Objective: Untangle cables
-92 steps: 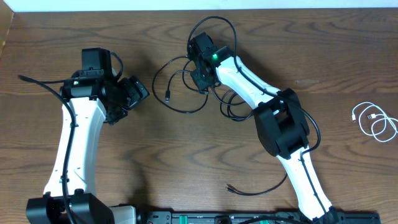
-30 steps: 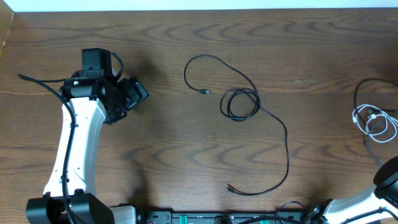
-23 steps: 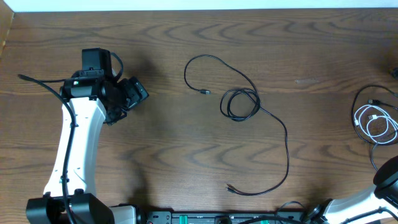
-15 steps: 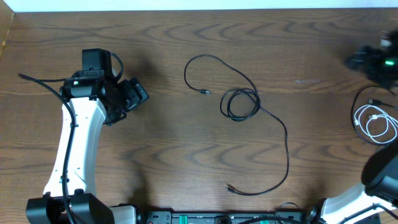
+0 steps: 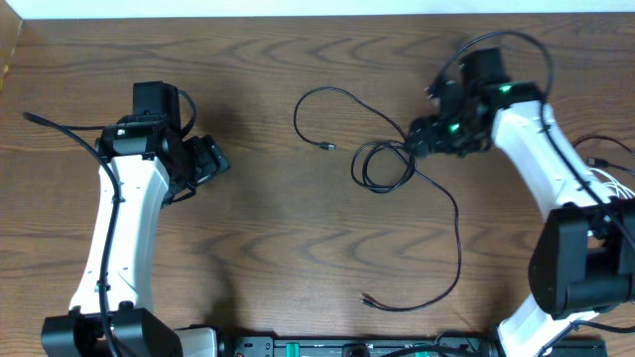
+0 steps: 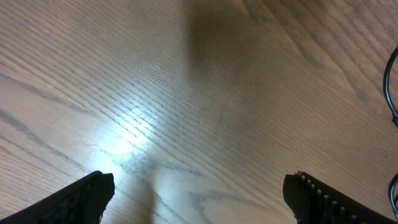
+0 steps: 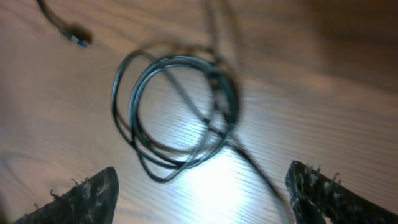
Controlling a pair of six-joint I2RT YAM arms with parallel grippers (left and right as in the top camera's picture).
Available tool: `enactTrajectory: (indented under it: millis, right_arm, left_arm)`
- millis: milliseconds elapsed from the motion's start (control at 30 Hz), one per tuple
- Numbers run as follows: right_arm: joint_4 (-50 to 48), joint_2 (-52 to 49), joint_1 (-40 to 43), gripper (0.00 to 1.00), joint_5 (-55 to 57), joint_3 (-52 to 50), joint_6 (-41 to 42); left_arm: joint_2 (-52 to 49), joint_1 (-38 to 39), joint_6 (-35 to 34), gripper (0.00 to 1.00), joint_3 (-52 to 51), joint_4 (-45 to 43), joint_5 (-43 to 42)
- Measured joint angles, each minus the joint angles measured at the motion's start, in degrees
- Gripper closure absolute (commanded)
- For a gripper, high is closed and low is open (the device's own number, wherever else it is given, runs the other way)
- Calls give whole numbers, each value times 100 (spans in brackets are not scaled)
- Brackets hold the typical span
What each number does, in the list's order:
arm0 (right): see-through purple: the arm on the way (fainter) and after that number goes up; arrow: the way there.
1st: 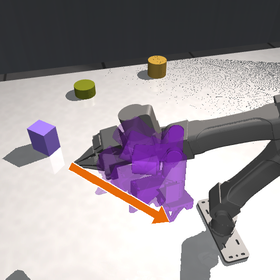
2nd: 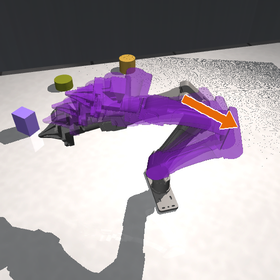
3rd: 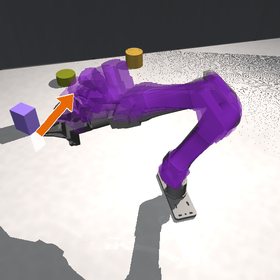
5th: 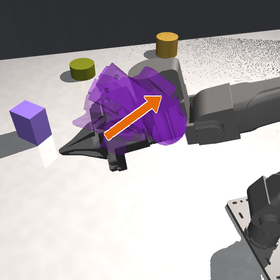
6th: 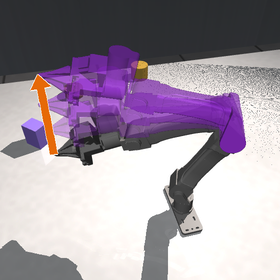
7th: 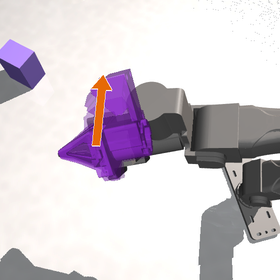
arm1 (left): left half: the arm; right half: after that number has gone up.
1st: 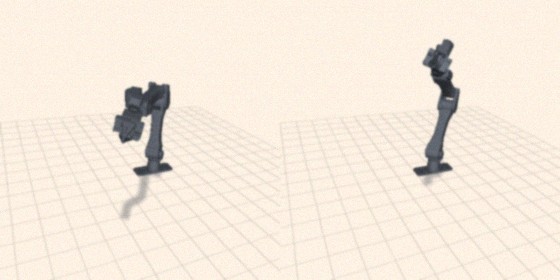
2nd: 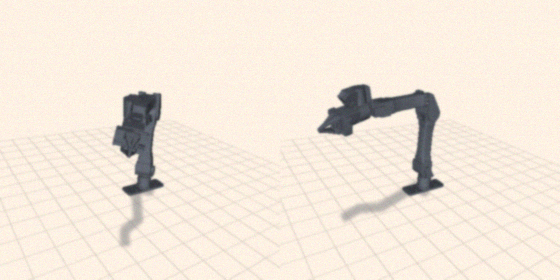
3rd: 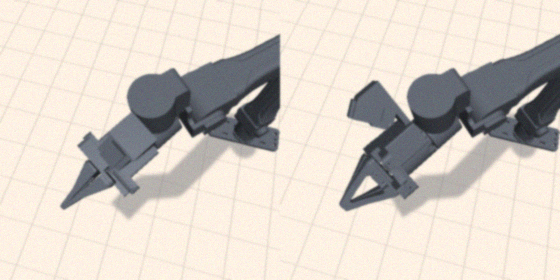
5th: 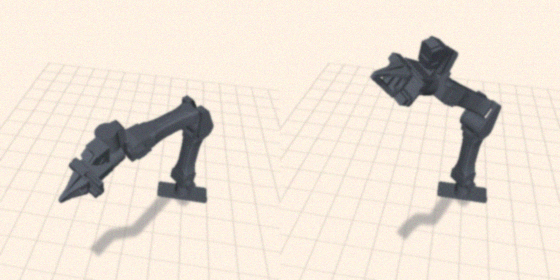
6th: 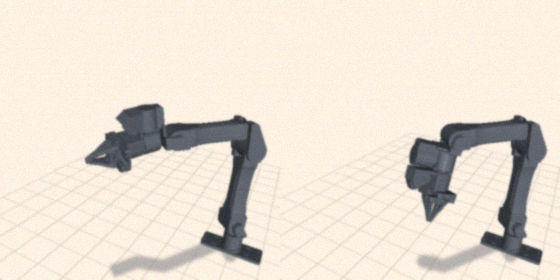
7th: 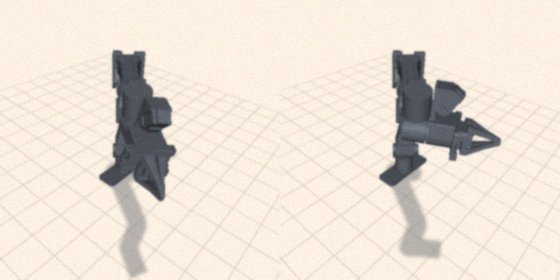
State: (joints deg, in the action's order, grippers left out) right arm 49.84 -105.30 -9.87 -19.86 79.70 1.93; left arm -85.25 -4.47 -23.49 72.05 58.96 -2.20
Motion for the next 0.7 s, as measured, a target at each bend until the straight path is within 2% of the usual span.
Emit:
enactTrajectory:
  millis: [100, 233, 300, 567, 633, 700]
  right_arm:
    - [-498, 0, -481, 28, 44, -136, -20]
    - [-935, 0, -994, 40, 645, -136, -315]
    - [-966, 0, -1156, 43, 866, -136, -492]
    - [-1298, 0, -1250, 43, 1132, -546, -699]
    - [-1532, 0, -1250, 45, 1141, -839, -697]
    - [-1792, 0, -1250, 51, 1150, -1038, -693]
  left_arm:
    - [0, 0, 0, 8, 0, 0, 2]
    - [0, 0, 0, 8, 0, 31, 2]
    - [0, 0, 0, 8, 0, 55, 2]
    - [0, 0, 0, 8, 0, 63, 2]
    - [0, 0, 0, 8, 0, 61, 2]
    - [0, 0, 0, 8, 0, 61, 2]
